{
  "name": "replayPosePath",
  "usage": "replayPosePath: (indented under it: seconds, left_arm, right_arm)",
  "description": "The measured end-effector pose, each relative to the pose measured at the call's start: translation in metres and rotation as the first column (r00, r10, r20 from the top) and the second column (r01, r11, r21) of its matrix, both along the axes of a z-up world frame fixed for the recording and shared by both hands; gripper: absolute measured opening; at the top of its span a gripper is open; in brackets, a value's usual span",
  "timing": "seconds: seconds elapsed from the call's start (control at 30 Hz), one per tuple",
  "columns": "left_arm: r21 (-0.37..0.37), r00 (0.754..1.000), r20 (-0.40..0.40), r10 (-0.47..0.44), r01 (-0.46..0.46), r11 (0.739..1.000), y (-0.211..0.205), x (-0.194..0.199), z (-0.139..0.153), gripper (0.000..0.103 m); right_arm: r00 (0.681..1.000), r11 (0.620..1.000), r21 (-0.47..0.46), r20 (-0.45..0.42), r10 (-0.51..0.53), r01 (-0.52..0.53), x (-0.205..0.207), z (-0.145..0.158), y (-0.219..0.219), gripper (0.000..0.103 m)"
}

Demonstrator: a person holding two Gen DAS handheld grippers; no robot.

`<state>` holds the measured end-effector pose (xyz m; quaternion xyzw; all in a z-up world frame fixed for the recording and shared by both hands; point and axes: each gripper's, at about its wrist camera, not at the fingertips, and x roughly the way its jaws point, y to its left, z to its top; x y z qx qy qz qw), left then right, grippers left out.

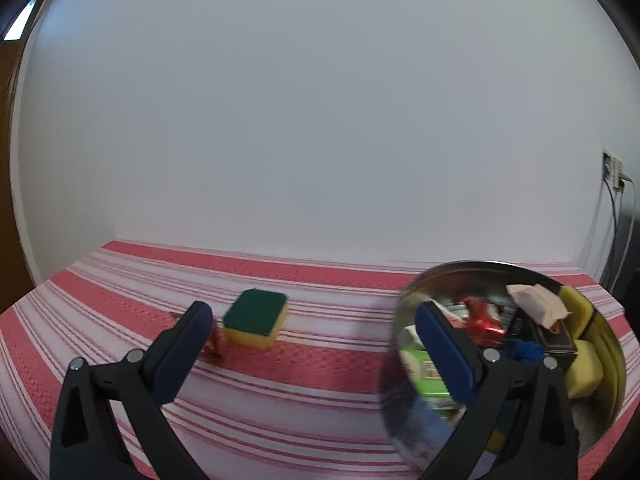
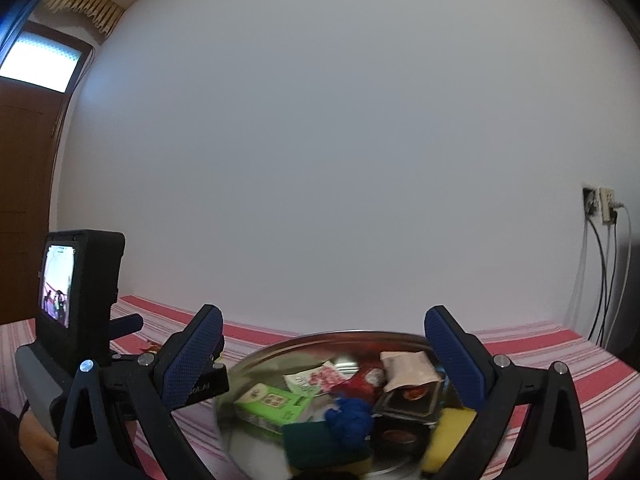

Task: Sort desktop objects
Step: 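Withdraw both grippers from the bowl toward the sponge and red packet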

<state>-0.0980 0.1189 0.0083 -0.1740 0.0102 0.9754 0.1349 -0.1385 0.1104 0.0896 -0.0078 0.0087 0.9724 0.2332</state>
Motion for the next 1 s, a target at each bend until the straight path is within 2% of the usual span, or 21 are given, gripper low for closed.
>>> replayPosePath:
  seconds: [0.2,0.43,0.53,0.73,1.0]
  left_arm:
    - [-0.018,0.998,0.010,0.070,-0.070,0.997,-0.024,-0.023,-0.002,0.102]
    - [0.023,0.983,0.108,0.146,-0.149,0.989,-0.054,-0.056,-0.008,0.102]
    - [0.025,0.977,0.121,0.178,-0.182,0.983,-0.063,-0.069,-0.010,0.102]
    - [-0.022,0.953,0.139,0.269,-0.268,0.963,-0.085,-0.101,-0.014,0.102]
    - [0.003,0.916,0.239,0.323,-0.333,0.943,-0.126,-0.136,-0.027,0.102]
  right_arm:
    - [0.998,0.997,-0.045,0.012,0.063,-0.062,-0.022,0.000,-0.017,0.103]
    - [0.991,0.991,-0.046,0.034,0.131,-0.129,-0.045,0.000,-0.050,0.103]
    - [0.988,0.988,-0.054,0.039,0.146,-0.144,-0.057,-0.002,-0.057,0.103]
    - [0.984,0.982,-0.086,0.053,0.173,-0.168,-0.080,-0.006,-0.067,0.103]
    - [0.972,0.974,-0.117,0.114,0.207,-0.194,-0.129,-0.013,-0.082,0.103]
